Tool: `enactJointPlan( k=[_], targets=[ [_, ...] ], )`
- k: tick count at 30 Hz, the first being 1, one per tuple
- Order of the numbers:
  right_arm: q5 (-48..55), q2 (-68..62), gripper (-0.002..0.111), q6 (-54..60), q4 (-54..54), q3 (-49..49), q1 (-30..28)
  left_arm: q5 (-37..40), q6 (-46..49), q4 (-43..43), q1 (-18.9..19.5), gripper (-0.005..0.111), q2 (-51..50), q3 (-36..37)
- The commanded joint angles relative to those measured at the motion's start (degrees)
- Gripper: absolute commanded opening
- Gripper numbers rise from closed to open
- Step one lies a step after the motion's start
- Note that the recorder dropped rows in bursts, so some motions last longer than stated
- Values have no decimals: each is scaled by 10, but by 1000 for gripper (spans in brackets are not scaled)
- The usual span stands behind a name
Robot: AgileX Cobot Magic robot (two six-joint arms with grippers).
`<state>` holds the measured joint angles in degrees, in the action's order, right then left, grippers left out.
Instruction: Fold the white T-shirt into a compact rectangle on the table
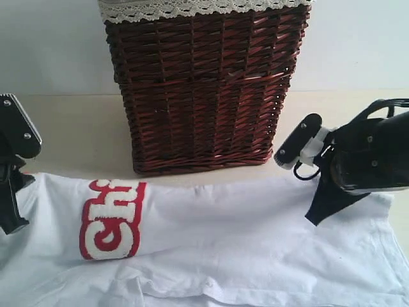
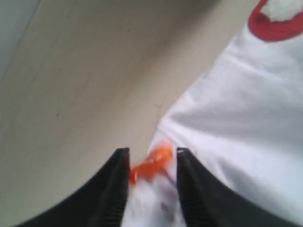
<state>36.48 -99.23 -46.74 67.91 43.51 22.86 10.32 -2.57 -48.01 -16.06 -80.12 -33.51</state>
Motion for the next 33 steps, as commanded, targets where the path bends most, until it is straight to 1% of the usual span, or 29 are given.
enactJointPlan(
  k=[1,3,5,6,8,9,10,11,14,15,16,17,18,20,21,23,25,26,30,31,33],
  targets=[
    [41,-23,52,-90,39,40,-4,-21,-40,-8,27,60,-28,-25],
    [53,-20,61,-88,41,54,-4,-6,-69,-8,31,56,-29,-47],
    [69,-16,63,-88,35,62,-4,26,-89,-6,31,48,-22,-64],
    [70,-14,62,-84,20,65,-4,45,-96,6,28,42,-12,-69],
    [62,-3,62,-55,-20,66,-4,64,-96,45,21,35,6,-70],
    [51,4,62,-9,-52,66,-4,83,-86,85,12,31,22,-66],
    [37,8,62,22,-88,66,-4,92,-65,113,0,29,34,-61],
    [24,14,62,53,-117,66,-4,105,-15,143,-13,28,49,-55],
    [-21,36,62,182,-231,66,-3,179,226,284,-88,28,109,-31],
    [-44,46,62,230,-274,66,-3,215,295,333,-116,28,130,-29],
    [-51,56,62,286,-312,66,-3,236,334,373,-135,28,144,-27],
    [-53,66,62,343,-358,66,-3,256,353,404,-155,28,161,-21],
    [-51,76,62,401,-407,66,-3,269,353,434,-174,28,175,-17],
    [-24,96,62,497,-502,66,-3,303,353,463,-201,28,193,-9],
    [-9,107,62,532,-534,66,-3,327,353,480,-212,28,197,-3],
    [10,123,62,560,-574,66,-3,364,352,504,-229,28,197,10],
    [29,137,62,561,-589,66,-3,375,352,547,-241,31,195,30],
    [42,143,62,561,-591,66,-3,372,354,571,-247,35,193,40],
    [89,151,62,561,-604,66,-3,363,373,663,-267,61,179,79],
    [96,152,62,561,-604,66,-3,359,378,674,-273,64,173,91],
    [106,152,62,561,-604,66,-3,336,398,690,-289,63,164,104]
  ],
)
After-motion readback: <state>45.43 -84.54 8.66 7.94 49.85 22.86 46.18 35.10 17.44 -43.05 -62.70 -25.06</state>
